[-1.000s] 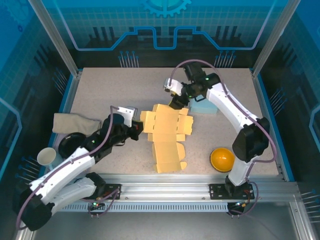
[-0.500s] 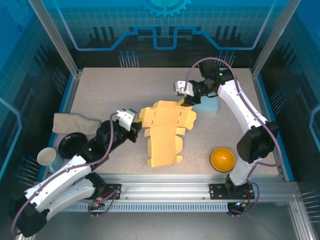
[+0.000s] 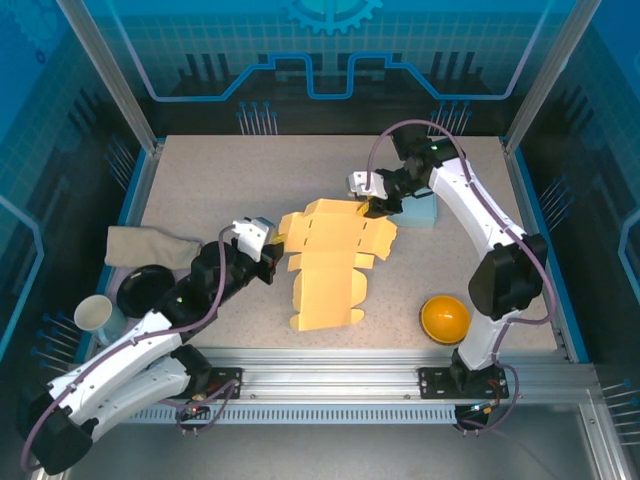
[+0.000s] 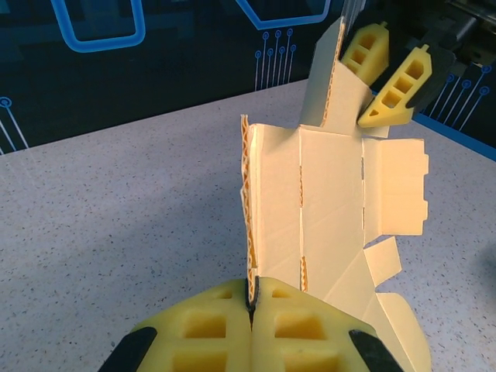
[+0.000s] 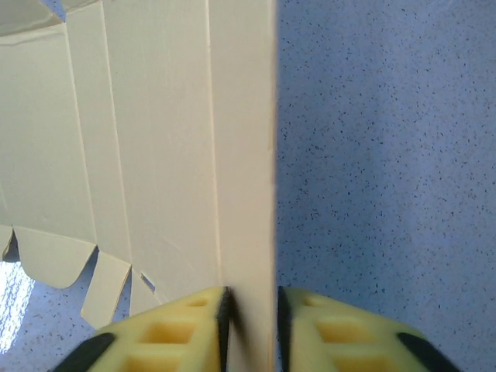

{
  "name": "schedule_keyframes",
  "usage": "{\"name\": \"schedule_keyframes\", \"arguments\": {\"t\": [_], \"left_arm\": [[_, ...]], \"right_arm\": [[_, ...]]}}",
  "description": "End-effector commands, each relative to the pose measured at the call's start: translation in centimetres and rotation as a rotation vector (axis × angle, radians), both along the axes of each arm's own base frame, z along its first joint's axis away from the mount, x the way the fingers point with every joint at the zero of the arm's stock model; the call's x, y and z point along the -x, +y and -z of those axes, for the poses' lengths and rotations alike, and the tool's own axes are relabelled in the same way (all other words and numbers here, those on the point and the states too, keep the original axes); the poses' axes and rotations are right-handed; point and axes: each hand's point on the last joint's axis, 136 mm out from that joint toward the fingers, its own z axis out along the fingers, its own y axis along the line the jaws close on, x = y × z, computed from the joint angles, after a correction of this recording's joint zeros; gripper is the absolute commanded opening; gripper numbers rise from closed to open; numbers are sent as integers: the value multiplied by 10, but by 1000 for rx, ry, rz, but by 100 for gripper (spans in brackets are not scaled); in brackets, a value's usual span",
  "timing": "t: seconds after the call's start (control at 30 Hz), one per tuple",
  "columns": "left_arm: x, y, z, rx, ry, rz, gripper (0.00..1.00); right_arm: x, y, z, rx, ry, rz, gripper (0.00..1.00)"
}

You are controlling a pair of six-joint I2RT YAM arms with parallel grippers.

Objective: Fold the paper box

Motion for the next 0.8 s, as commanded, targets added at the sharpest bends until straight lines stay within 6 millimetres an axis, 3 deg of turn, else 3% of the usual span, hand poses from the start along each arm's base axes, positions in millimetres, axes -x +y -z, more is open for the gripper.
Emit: {"name": "schedule_keyframes", "arguments": {"t": [0.0,0.13,0.2,0.33,0.4,0.5,0.6,0.77], "left_arm": [[0,6,-6,17,-34,-31,0],[0,8,-4,19,-13,-51,0],[-1,11,-6,26,12,-72,13],[6,22,-29,72,17,-107,55],[15,25,-47,88,-26,-85,63],[22,32,-72,79,-109,-76,68],[21,27,-82,10,-125,-47,67],[9,-3,-70,-125,-60,76,67]], "right_arm": [[13,-5,-1,25,2,-15,19],[18,-8,-4,43,-36,-23,0],[21,-9,-5,71,-64,-29,0],[24,-14,-3,141,-131,-40,0],[22,-17,-2,188,-178,-37,0],[13,-19,-4,254,-289,-25,0],[16,-15,-9,282,-350,-49,0],[28,-3,-19,278,-392,-81,0]]}}
